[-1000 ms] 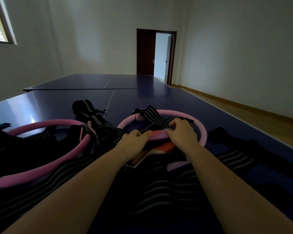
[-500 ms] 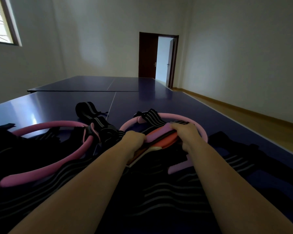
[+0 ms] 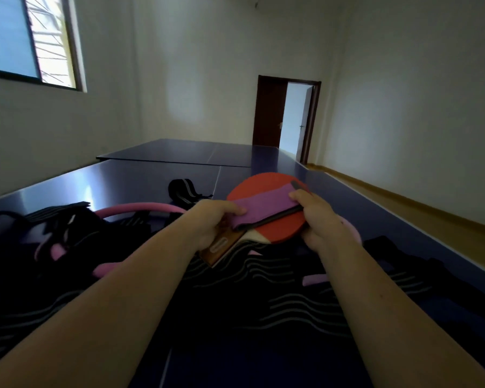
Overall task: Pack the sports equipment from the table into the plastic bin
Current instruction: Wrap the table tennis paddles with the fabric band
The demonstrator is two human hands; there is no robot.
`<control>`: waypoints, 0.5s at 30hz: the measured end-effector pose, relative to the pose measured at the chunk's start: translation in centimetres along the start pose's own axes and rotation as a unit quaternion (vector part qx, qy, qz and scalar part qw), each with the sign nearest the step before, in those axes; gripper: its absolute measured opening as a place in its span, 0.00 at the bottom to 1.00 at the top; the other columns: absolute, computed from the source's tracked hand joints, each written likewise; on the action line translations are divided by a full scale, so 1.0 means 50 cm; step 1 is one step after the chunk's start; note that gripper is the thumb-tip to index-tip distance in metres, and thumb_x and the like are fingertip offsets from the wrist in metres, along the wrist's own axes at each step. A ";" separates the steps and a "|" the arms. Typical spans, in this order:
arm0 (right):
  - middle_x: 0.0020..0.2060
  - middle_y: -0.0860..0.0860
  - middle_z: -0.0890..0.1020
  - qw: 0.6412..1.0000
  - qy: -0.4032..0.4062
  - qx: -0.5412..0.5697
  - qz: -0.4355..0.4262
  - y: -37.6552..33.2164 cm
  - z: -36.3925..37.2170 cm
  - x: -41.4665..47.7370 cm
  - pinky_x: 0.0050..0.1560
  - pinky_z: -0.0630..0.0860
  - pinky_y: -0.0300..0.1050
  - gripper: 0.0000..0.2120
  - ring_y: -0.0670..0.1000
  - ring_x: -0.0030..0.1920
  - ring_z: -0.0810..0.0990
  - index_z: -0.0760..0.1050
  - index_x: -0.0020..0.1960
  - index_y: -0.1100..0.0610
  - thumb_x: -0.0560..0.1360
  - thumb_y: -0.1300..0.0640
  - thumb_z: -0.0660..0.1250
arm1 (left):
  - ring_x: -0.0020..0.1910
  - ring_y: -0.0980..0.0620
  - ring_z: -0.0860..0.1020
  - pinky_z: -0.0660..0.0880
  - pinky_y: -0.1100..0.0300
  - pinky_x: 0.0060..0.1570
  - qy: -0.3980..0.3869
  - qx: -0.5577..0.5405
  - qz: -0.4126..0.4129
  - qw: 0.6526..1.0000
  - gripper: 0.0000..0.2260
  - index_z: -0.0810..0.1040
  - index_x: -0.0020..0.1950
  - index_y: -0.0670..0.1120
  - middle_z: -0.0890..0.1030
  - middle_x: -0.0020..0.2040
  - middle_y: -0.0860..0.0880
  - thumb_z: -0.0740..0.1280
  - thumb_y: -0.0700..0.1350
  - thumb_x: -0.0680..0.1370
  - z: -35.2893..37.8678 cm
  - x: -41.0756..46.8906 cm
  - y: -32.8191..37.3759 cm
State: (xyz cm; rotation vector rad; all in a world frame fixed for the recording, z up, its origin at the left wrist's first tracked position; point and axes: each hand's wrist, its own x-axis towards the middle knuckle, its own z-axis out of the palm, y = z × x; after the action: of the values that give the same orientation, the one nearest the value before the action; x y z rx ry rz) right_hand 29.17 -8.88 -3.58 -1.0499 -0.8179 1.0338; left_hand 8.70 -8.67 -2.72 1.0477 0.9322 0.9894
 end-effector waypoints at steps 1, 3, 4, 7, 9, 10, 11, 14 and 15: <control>0.55 0.59 0.82 1.000 -0.013 0.011 0.009 0.010 0.029 -0.021 0.42 0.81 0.50 0.17 0.56 0.47 0.82 0.74 0.65 0.59 0.77 0.60 0.67 | 0.42 0.43 0.81 0.81 0.49 0.45 -0.005 -0.002 -0.020 1.000 0.24 0.74 0.68 0.33 0.81 0.54 0.38 0.71 0.35 0.72 -0.024 -0.030 0.013; 0.55 0.59 0.82 0.998 -0.045 0.034 0.028 0.039 0.107 -0.080 0.48 0.80 0.52 0.15 0.56 0.46 0.81 0.76 0.63 0.59 0.77 0.60 0.66 | 0.40 0.43 0.80 0.80 0.50 0.45 0.023 0.032 -0.024 0.999 0.21 0.76 0.65 0.33 0.82 0.50 0.38 0.69 0.35 0.73 -0.096 -0.100 0.030; 0.54 0.59 0.82 0.997 -0.060 0.045 0.036 0.056 0.151 -0.110 0.48 0.79 0.52 0.15 0.56 0.46 0.81 0.76 0.63 0.60 0.77 0.61 0.65 | 0.40 0.43 0.80 0.81 0.51 0.43 0.031 0.042 -0.023 0.998 0.20 0.76 0.64 0.34 0.82 0.49 0.39 0.68 0.36 0.73 -0.136 -0.139 0.035; 0.52 0.58 0.82 0.990 -0.114 0.053 0.063 0.106 0.275 -0.200 0.45 0.80 0.50 0.16 0.55 0.45 0.81 0.76 0.64 0.60 0.77 0.61 0.65 | 0.40 0.43 0.81 0.82 0.50 0.42 0.061 0.055 -0.019 0.996 0.12 0.78 0.59 0.39 0.83 0.45 0.40 0.65 0.36 0.76 -0.257 -0.267 0.041; 0.51 0.58 0.81 0.984 -0.157 0.048 0.074 0.144 0.363 -0.275 0.44 0.80 0.50 0.15 0.54 0.44 0.80 0.76 0.63 0.59 0.76 0.60 0.65 | 0.36 0.45 0.82 0.82 0.54 0.39 0.088 0.047 -0.004 0.995 0.08 0.79 0.54 0.40 0.85 0.42 0.42 0.64 0.36 0.77 -0.346 -0.363 0.041; 0.52 0.57 0.81 0.977 -0.190 0.050 0.088 0.178 0.429 -0.336 0.44 0.79 0.50 0.16 0.54 0.44 0.80 0.75 0.64 0.59 0.76 0.60 0.65 | 0.35 0.47 0.83 0.82 0.56 0.38 0.118 0.046 0.005 0.992 0.08 0.80 0.53 0.39 0.85 0.41 0.43 0.63 0.35 0.77 -0.413 -0.437 0.031; 0.52 0.57 0.81 0.972 -0.208 0.051 0.094 0.196 0.465 -0.372 0.45 0.79 0.51 0.17 0.54 0.44 0.80 0.74 0.65 0.59 0.76 0.60 0.65 | 0.35 0.47 0.83 0.82 0.56 0.38 0.127 0.039 0.011 0.991 0.09 0.79 0.54 0.39 0.85 0.41 0.43 0.63 0.35 0.76 -0.453 -0.479 0.028; 0.51 0.57 0.80 0.944 -0.293 0.068 0.134 0.295 0.607 -0.533 0.46 0.80 0.53 0.20 0.53 0.43 0.81 0.71 0.68 0.59 0.77 0.62 0.65 | 0.37 0.48 0.84 0.83 0.58 0.40 0.196 0.020 0.006 0.980 0.12 0.79 0.56 0.38 0.85 0.44 0.43 0.63 0.35 0.75 -0.606 -0.663 -0.010; 0.51 0.57 0.80 0.933 -0.317 0.066 0.154 0.329 0.651 -0.591 0.45 0.80 0.53 0.19 0.54 0.43 0.81 0.70 0.68 0.59 0.77 0.62 0.65 | 0.38 0.48 0.84 0.83 0.58 0.41 0.225 0.022 0.005 0.974 0.11 0.80 0.56 0.38 0.86 0.44 0.43 0.63 0.35 0.75 -0.654 -0.725 -0.028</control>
State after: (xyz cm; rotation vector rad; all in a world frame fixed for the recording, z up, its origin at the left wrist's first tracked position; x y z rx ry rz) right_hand -14.27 -25.07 -10.98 -0.7375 -1.0975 1.7224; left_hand -32.00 -35.36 -6.89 0.8790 1.3231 1.2465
